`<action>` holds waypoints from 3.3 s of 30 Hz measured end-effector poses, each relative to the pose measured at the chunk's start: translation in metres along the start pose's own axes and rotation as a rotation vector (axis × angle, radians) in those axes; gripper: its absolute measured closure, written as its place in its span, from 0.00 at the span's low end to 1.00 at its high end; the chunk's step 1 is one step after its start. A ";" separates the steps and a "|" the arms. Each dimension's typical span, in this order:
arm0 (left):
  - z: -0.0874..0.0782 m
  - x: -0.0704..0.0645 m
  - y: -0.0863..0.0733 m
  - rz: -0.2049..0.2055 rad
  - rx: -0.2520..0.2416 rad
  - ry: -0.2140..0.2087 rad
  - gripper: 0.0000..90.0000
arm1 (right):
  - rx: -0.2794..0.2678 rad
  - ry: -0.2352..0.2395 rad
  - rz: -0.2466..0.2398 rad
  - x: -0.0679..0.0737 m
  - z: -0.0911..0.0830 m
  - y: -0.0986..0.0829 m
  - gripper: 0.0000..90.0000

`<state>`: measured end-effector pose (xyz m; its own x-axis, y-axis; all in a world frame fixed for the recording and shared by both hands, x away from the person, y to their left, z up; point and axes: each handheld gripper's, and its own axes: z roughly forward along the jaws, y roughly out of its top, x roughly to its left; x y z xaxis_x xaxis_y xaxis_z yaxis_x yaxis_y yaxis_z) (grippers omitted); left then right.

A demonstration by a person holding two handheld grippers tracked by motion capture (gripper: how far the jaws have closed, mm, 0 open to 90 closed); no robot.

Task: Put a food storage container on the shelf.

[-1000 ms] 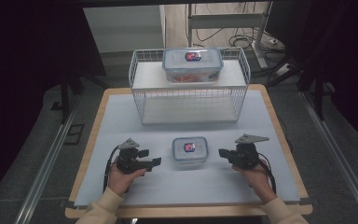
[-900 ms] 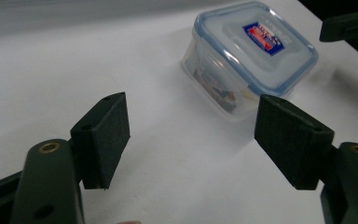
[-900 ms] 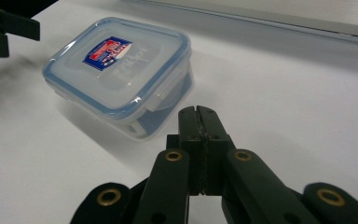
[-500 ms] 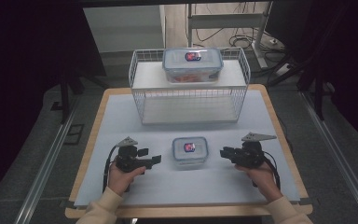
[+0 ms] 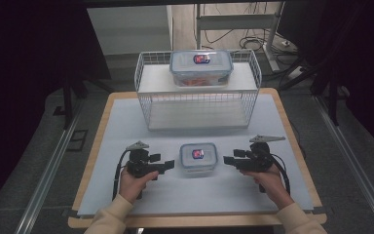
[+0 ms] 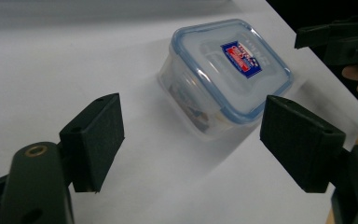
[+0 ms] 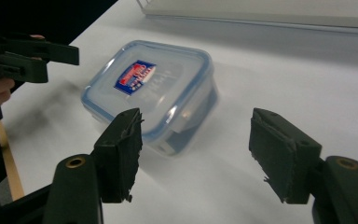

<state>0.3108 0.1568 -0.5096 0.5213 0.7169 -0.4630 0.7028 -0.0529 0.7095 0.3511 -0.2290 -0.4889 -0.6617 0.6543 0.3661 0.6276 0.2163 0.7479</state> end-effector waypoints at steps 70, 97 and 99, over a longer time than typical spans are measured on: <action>0.034 -0.020 0.002 -0.014 0.007 -0.144 0.57 | 0.019 0.145 0.064 0.014 0.032 -0.008 0.58; 0.017 -0.032 0.043 0.052 -0.050 -0.136 0.57 | -0.046 0.135 0.003 0.022 0.014 0.030 0.58; 0.014 -0.034 0.050 0.059 -0.055 -0.137 0.57 | -0.050 0.134 -0.002 0.023 0.011 0.037 0.58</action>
<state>0.3351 0.1201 -0.4663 0.6243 0.6121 -0.4853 0.6434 -0.0506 0.7639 0.3636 -0.1980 -0.4587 -0.7141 0.5507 0.4323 0.6068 0.1790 0.7744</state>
